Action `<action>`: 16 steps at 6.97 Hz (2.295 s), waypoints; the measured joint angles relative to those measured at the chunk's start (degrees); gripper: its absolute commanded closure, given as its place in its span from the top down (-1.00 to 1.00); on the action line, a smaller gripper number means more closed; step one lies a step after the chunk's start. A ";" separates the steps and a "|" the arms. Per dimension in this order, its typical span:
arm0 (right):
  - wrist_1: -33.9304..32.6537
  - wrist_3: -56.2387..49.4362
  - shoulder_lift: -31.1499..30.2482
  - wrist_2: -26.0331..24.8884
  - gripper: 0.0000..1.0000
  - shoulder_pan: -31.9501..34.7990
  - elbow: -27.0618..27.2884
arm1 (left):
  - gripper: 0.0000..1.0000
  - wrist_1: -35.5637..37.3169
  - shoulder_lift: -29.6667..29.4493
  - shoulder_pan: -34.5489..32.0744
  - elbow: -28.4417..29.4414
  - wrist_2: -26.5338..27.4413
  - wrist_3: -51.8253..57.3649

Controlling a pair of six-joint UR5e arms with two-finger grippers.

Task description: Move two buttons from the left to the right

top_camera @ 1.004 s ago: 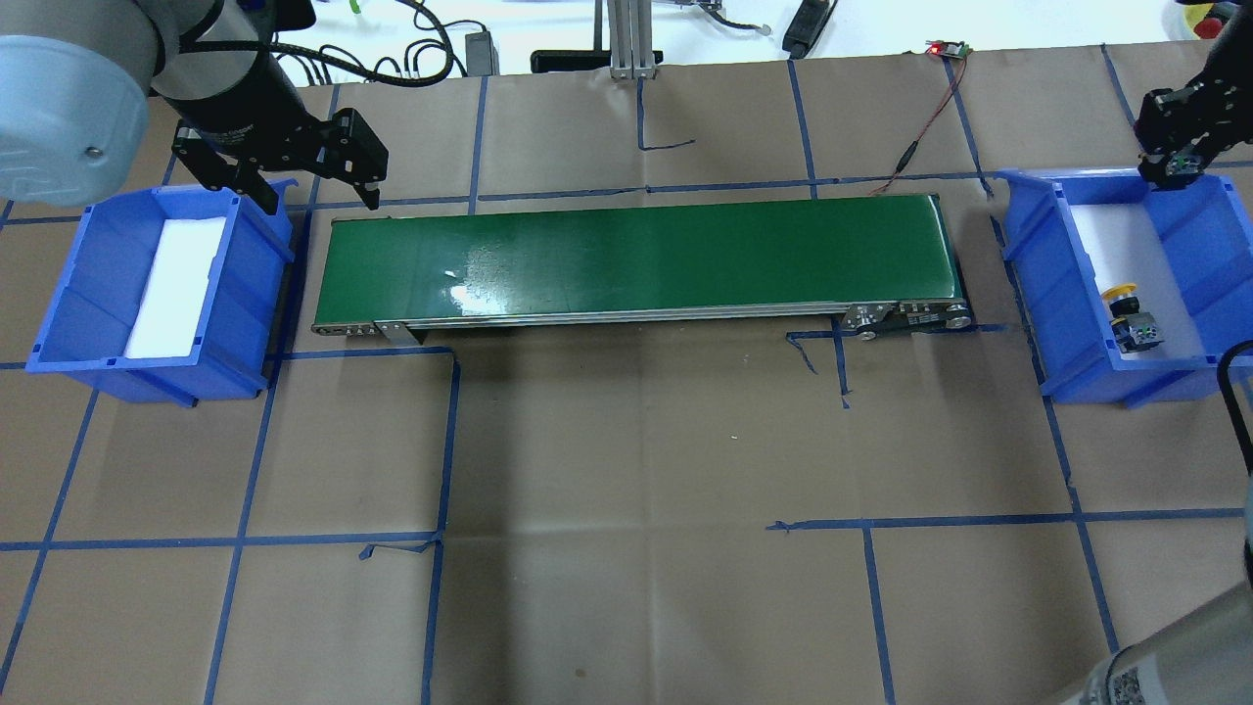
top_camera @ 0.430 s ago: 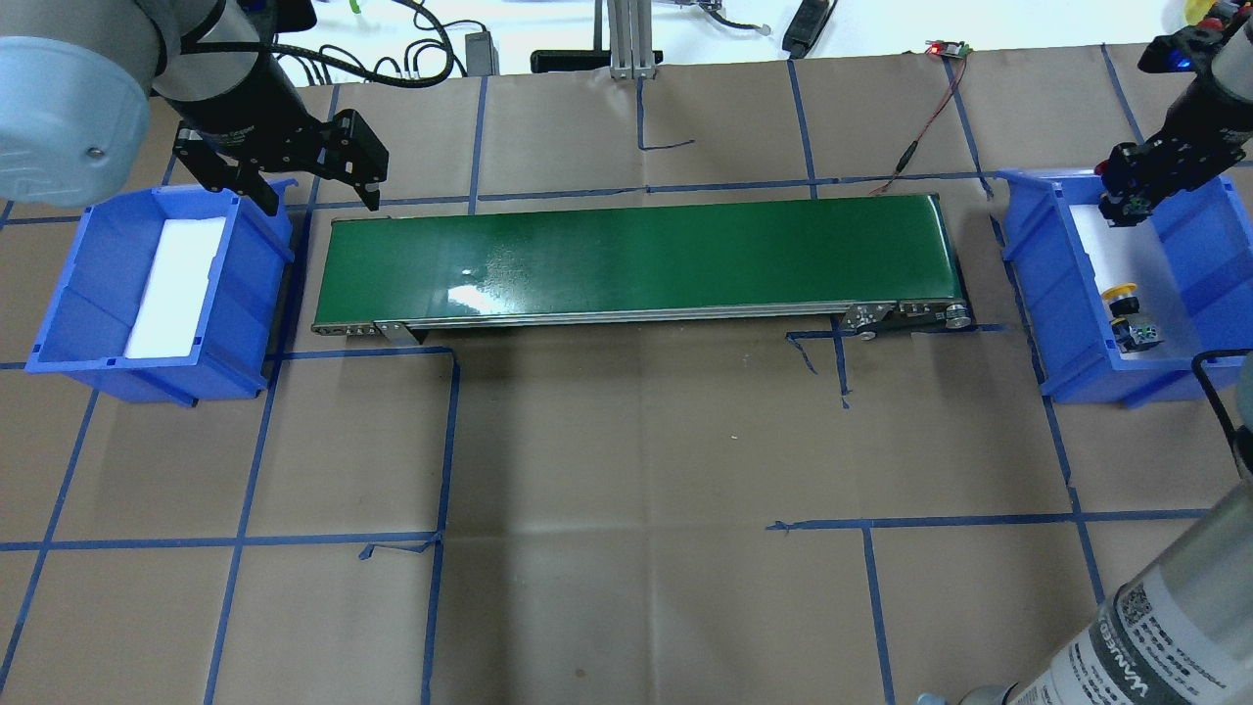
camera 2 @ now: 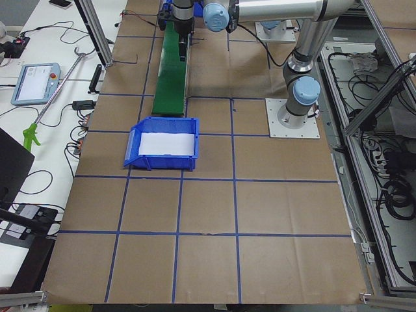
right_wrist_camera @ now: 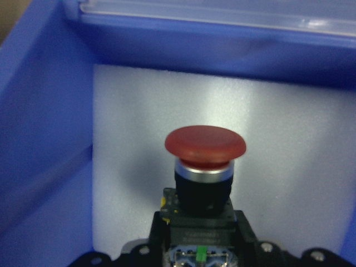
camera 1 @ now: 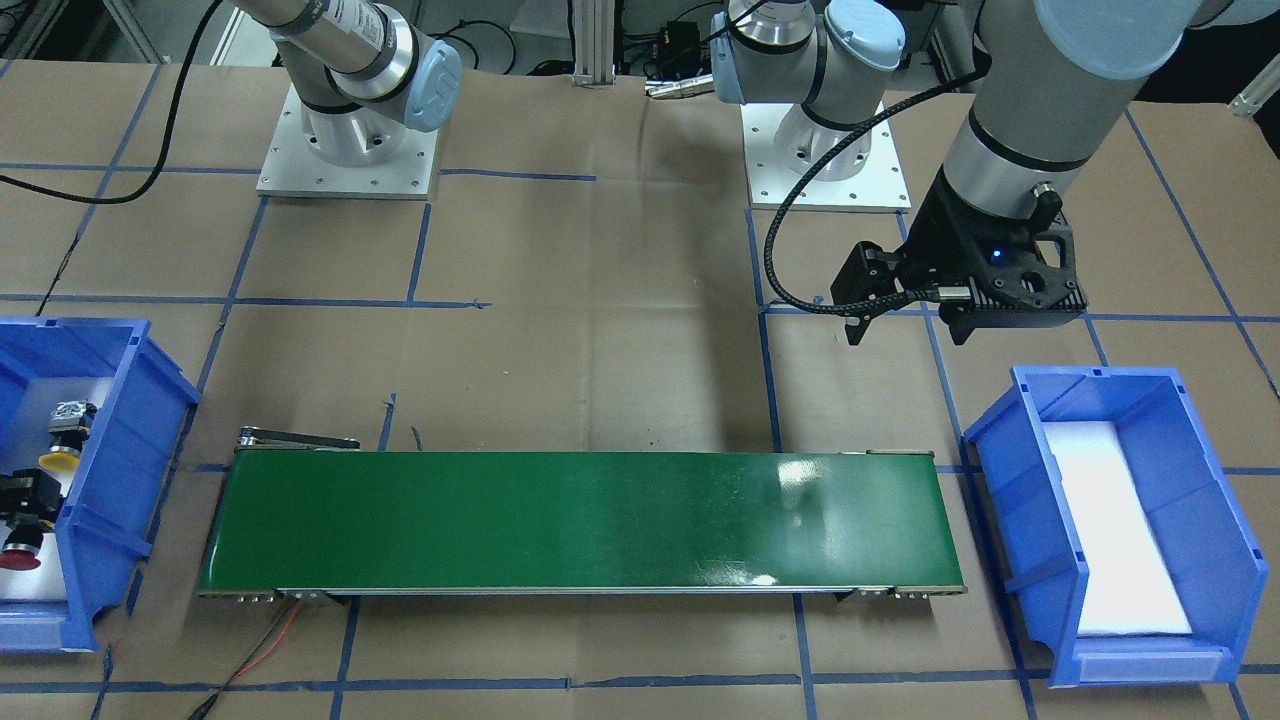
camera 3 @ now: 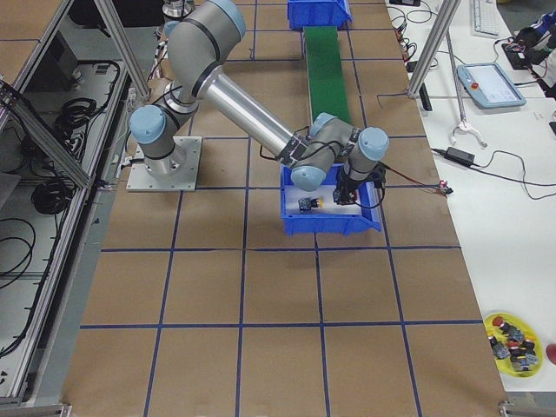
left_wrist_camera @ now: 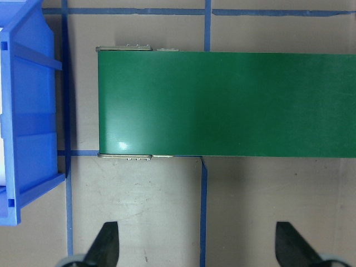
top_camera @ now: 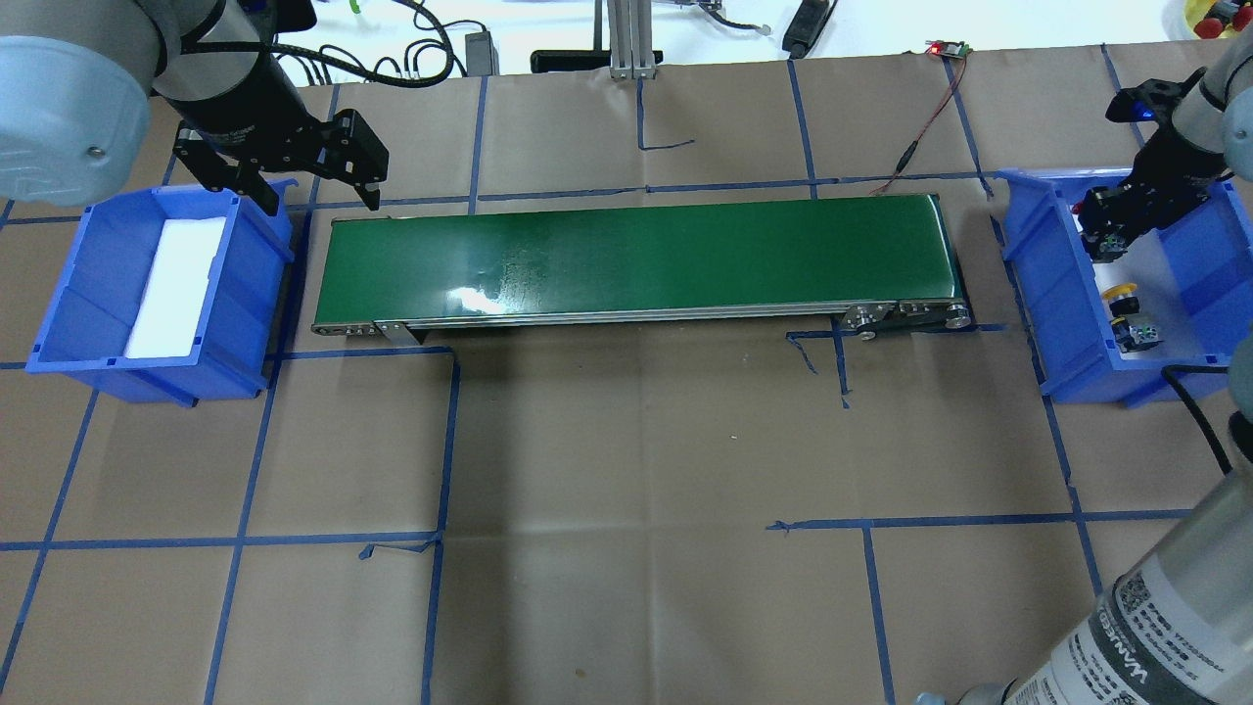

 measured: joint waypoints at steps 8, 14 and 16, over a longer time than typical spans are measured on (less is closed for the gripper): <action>2.29 1.37 -6.09 -3.44 0.99 0.71 -1.96 | 0.99 -0.01 -0.03 0.00 0.04 -0.08 0.00; 10.38 28.59 -30.07 0.66 0.99 23.74 3.06 | 0.99 -0.03 0.09 0.00 0.05 -0.09 0.00; 12.27 36.72 -36.40 1.77 1.00 29.78 8.65 | 0.99 -0.06 0.18 0.00 -0.01 -0.09 0.04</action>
